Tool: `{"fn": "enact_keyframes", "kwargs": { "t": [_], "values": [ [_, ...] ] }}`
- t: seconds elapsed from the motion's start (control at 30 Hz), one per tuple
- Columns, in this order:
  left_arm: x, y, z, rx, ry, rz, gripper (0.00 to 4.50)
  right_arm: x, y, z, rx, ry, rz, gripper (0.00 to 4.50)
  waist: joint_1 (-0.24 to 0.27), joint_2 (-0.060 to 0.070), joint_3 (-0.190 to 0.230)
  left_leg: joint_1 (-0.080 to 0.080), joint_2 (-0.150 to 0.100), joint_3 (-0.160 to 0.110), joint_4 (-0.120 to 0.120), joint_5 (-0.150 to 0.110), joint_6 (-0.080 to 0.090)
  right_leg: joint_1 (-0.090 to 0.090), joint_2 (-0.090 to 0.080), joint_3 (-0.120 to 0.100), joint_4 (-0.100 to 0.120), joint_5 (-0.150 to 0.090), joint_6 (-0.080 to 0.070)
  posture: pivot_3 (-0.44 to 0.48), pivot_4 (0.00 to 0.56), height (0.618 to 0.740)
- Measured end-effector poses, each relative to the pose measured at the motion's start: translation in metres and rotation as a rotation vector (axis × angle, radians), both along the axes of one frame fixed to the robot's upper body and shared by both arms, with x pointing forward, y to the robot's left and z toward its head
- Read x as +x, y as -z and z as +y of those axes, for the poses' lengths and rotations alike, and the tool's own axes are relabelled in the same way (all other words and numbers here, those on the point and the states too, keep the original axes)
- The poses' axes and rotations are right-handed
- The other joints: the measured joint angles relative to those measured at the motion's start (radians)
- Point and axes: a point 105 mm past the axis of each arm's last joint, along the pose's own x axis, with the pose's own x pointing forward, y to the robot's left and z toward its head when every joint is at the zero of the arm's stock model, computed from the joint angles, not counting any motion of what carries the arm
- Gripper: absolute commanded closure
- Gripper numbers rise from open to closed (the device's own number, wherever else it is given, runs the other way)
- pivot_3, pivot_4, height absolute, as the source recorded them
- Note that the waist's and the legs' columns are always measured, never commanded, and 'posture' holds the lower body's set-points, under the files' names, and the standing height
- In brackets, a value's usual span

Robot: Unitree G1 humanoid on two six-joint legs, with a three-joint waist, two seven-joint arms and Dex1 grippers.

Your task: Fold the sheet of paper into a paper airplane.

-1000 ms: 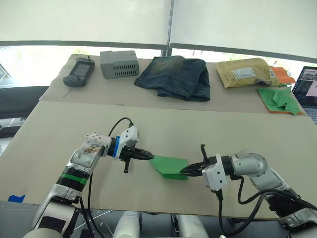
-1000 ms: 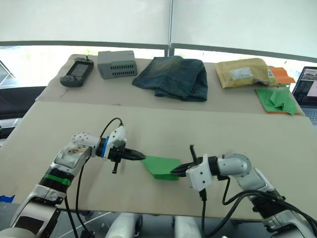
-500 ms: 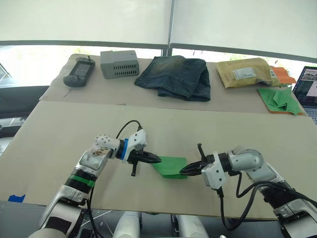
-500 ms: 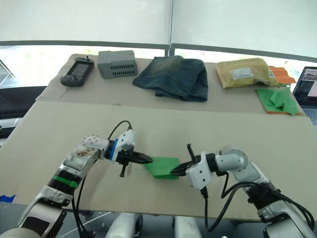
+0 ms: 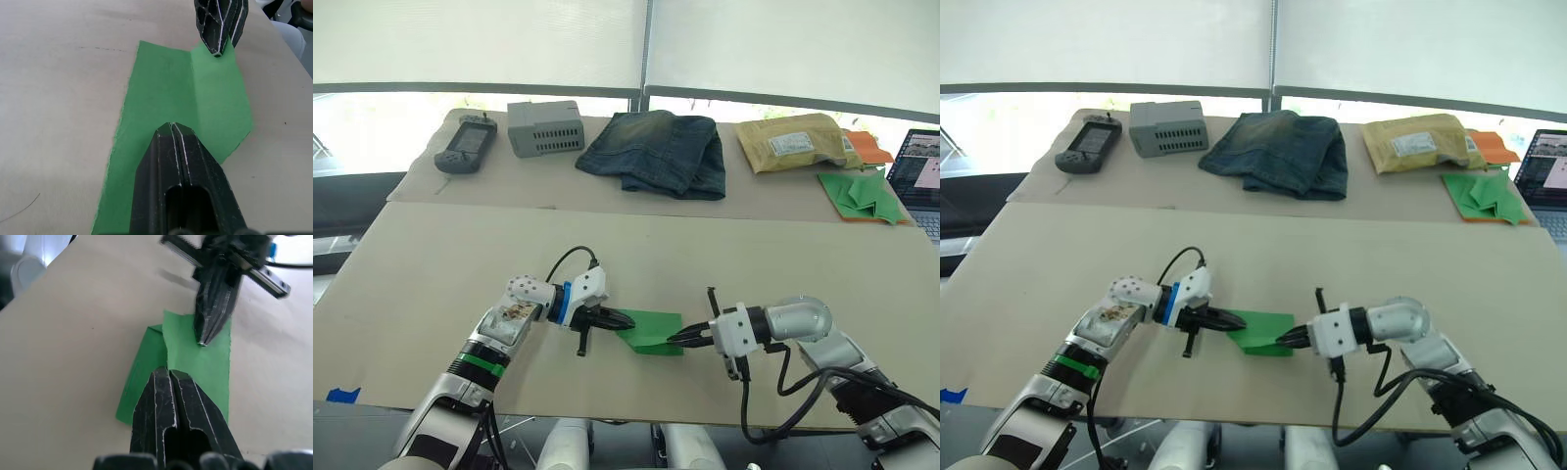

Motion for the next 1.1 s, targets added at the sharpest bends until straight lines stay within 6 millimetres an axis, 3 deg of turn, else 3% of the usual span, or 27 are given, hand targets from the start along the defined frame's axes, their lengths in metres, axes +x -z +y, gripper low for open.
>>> {"fn": "enact_keyframes", "kwargs": {
  "t": [0.27, 0.5, 1.1],
  "values": [
    [0.000, 0.001, -0.003, -0.031, -0.022, 0.016, 4.50, 0.007, 0.006, -0.006, 0.021, 0.136, 0.363, 4.49, 0.003, 0.000, 0.000, 0.000, 0.000, 0.000, 0.000, 0.000, 0.000, 0.000, 0.000, 0.000, -0.001, 0.000, 0.000, 0.000, 0.150, 0.728],
    [0.000, 0.001, -0.004, -0.035, -0.028, 0.014, 4.50, 0.015, 0.009, -0.007, 0.067, 0.226, 0.511, 4.49, 0.003, 0.000, 0.000, -0.001, 0.000, 0.000, 0.000, 0.000, 0.000, 0.000, 0.000, 0.000, -0.001, 0.000, 0.001, 0.000, 0.150, 0.728],
    [0.003, 0.000, -0.005, -0.049, -0.062, 0.006, 4.50, 0.024, 0.020, -0.010, 0.016, 0.297, 0.565, 4.49, 0.003, 0.000, 0.000, -0.001, 0.000, 0.000, 0.000, 0.000, 0.000, 0.000, 0.000, -0.001, -0.001, 0.000, 0.001, 0.000, 0.150, 0.728]
  ]
}}
